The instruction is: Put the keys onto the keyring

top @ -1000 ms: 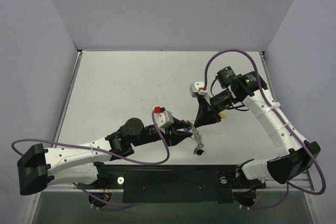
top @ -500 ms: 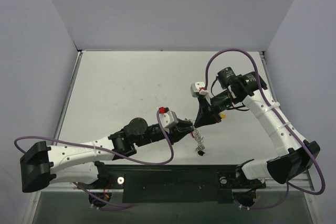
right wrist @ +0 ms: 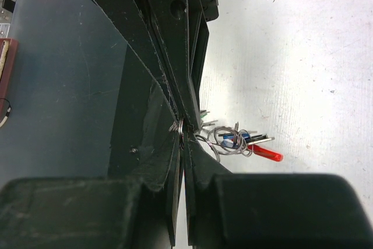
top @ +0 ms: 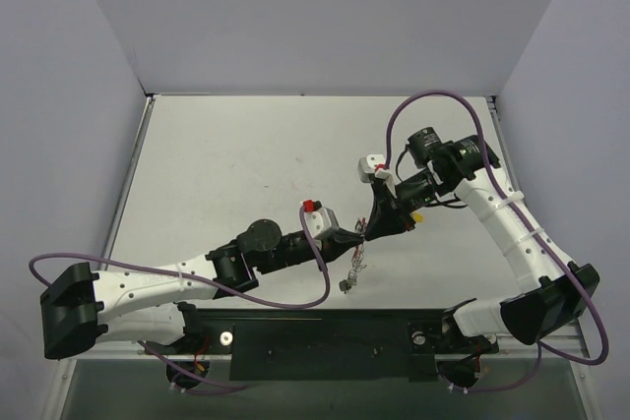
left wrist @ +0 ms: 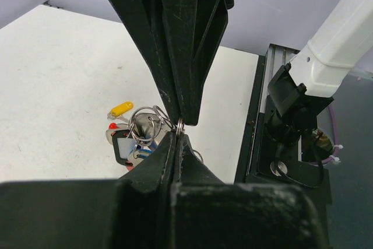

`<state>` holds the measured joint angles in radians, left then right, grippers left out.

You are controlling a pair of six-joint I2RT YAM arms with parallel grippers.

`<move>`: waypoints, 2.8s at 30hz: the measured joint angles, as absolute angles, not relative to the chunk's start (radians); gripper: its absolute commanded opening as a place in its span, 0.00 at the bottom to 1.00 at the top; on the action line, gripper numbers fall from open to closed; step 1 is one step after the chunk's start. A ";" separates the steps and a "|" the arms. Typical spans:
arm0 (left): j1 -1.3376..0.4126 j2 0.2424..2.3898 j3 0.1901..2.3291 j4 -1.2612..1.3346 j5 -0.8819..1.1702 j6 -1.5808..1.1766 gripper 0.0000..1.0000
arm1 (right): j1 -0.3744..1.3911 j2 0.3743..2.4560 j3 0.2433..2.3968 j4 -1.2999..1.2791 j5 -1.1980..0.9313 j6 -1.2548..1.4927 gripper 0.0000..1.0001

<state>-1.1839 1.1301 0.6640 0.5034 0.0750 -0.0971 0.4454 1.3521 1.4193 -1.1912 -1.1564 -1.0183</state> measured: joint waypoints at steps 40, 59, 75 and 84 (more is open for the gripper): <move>-1.126 1.031 0.549 0.578 0.412 0.091 0.00 | 0.112 1.150 1.061 -1.118 -1.344 -1.030 0.63; -1.015 1.115 0.554 0.708 0.578 -0.196 0.00 | 0.112 1.118 1.061 -1.126 -1.358 -1.069 0.63; -0.900 1.149 0.609 0.755 0.749 -0.476 0.00 | 0.240 1.206 1.292 -1.277 -1.221 -1.313 0.64; -0.881 1.229 0.636 1.007 0.972 -0.656 0.00 | 0.235 1.226 1.362 -1.304 -1.212 -1.369 0.64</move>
